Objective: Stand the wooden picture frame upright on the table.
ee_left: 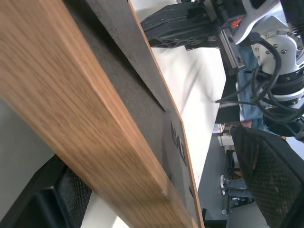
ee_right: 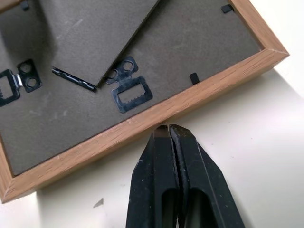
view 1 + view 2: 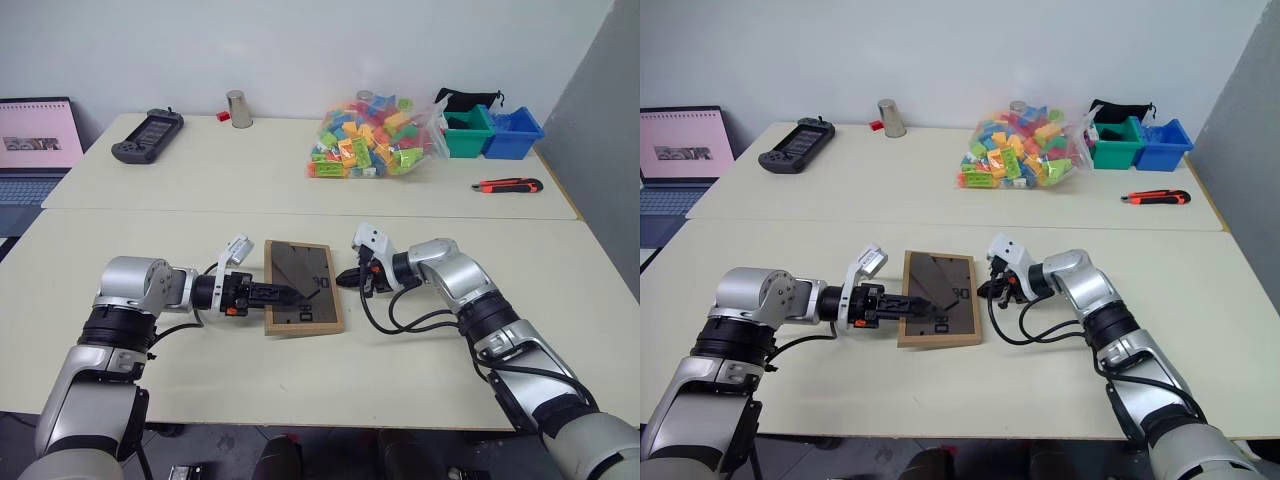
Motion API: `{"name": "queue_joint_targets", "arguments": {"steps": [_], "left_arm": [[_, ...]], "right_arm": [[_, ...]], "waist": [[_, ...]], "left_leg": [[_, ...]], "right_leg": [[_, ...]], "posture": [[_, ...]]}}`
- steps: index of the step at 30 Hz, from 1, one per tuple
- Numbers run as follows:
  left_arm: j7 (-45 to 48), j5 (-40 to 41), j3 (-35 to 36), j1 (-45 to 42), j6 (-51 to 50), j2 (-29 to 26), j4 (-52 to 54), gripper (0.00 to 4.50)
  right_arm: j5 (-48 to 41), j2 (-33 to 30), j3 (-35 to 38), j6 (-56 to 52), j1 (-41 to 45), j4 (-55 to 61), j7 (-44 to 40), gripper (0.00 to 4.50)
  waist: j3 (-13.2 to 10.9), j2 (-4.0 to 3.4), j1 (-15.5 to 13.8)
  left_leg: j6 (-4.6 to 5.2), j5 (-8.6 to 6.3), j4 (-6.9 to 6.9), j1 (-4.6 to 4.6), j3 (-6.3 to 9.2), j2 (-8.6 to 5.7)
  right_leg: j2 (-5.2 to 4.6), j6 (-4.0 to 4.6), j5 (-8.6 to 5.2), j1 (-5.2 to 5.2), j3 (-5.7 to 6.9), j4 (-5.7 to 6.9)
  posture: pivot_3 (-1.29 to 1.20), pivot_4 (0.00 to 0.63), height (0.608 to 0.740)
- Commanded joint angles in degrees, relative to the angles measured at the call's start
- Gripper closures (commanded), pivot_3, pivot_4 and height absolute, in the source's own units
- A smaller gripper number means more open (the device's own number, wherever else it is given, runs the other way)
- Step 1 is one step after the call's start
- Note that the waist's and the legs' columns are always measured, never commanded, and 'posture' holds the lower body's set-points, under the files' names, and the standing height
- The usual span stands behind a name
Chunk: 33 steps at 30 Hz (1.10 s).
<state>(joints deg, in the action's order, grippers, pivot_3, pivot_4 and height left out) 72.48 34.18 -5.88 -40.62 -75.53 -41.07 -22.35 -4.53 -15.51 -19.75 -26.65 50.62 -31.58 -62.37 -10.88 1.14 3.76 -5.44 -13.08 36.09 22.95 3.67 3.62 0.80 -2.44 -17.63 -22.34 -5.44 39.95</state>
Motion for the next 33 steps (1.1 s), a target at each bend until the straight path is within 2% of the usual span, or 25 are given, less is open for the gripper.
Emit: {"name": "queue_joint_targets", "arguments": {"steps": [1,5,13,20,24,26,27,28,33], "left_arm": [[0.11,1.68,1.55,0.4,-0.05,-1.05,2.14,0.74],[-0.51,1.51,0.78,1.16,0.62,-1.29,2.94,1.68],[-1.79,2.19,1.49,1.75,0.42,-1.13,3.52,3.19],[-3.93,2.56,2.37,1.39,0.61,-0.94,3.58,3.21],[-5.07,4.37,4.92,1.3,0.03,-1.36,5.81,3.21],[-5.07,5.57,6.08,2.22,0.55,-1.94,8.54,3.21],[-5.44,5.97,6.79,2.57,0.65,-1.9,9.55,3.21],[-5.92,6.33,7.49,2.83,0.57,-1.78,10.27,3.21],[-8.19,6.64,10.2,4.93,3.07,-1.21,14.92,3.21]], "right_arm": [[0.07,0.14,1.23,1.66,1.58,0.29,0.01,4.5],[0.06,0.41,1.29,1.77,1.53,0.19,0.19,4.5],[-0.1,0.55,1.31,1.39,1.22,1.12,0.02,4.5],[-0.69,0.11,2.41,0.99,1.76,1.36,0.01,4.5],[-2.08,-4.59,4.66,0.28,1.54,3.63,-2.67,4.5],[-5.1,-8.57,6.31,-2.06,0.8,6.39,-7.6,4.5],[-6.48,-10.15,7.0,-3.64,0.59,7.55,-9.58,4.15],[-7.41,-11.41,7.52,-4.82,0.47,8.5,-10.74,4.01],[-11.88,-19.49,10.16,-10.2,1.34,12.99,-18.12,2.76]], "waist": [[0.0,0.0,0.09],[0.0,0.0,0.28],[0.0,0.0,0.48],[0.0,0.0,0.53],[-0.01,0.0,0.5],[-0.04,0.0,0.32],[-0.04,0.0,0.27],[-0.05,0.0,0.3],[-0.1,0.01,0.38]], "left_leg": [[0.0,0.0,0.0,0.0,0.0,0.0],[0.0,0.0,0.0,0.0,0.0,0.0],[0.0,0.0,0.0,0.0,0.0,0.0],[0.0,0.0,0.0,0.0,0.0,0.0],[0.0,0.0,0.01,0.02,0.0,0.0],[0.0,0.0,0.01,0.04,0.01,-0.02],[0.0,0.0,0.01,0.06,0.01,-0.02],[0.0,0.0,0.01,0.05,0.01,-0.02],[0.0,-0.01,-0.04,0.05,-0.01,0.0]], "right_leg": [[0.0,0.0,0.0,0.0,0.0,0.0],[0.0,0.0,0.0,0.0,0.0,0.0],[0.0,0.0,0.0,0.01,0.0,0.0],[0.0,0.0,0.0,0.01,0.0,0.01],[0.0,0.0,0.0,0.0,0.0,0.0],[-0.01,0.0,0.0,0.01,0.0,-0.01],[-0.01,0.0,0.0,0.0,0.0,-0.03],[-0.02,0.0,0.0,0.01,-0.01,-0.04],[0.0,0.0,0.0,-0.01,-0.03,-0.09]], "posture": [[0.0,0.15,0.74],[0.0,0.15,0.74],[0.0,0.15,0.74],[0.0,0.15,0.74],[0.0,0.15,0.74],[0.0,0.15,0.74],[0.0,0.15,0.74],[0.0,0.15,0.74],[0.0,0.15,0.74]]}}
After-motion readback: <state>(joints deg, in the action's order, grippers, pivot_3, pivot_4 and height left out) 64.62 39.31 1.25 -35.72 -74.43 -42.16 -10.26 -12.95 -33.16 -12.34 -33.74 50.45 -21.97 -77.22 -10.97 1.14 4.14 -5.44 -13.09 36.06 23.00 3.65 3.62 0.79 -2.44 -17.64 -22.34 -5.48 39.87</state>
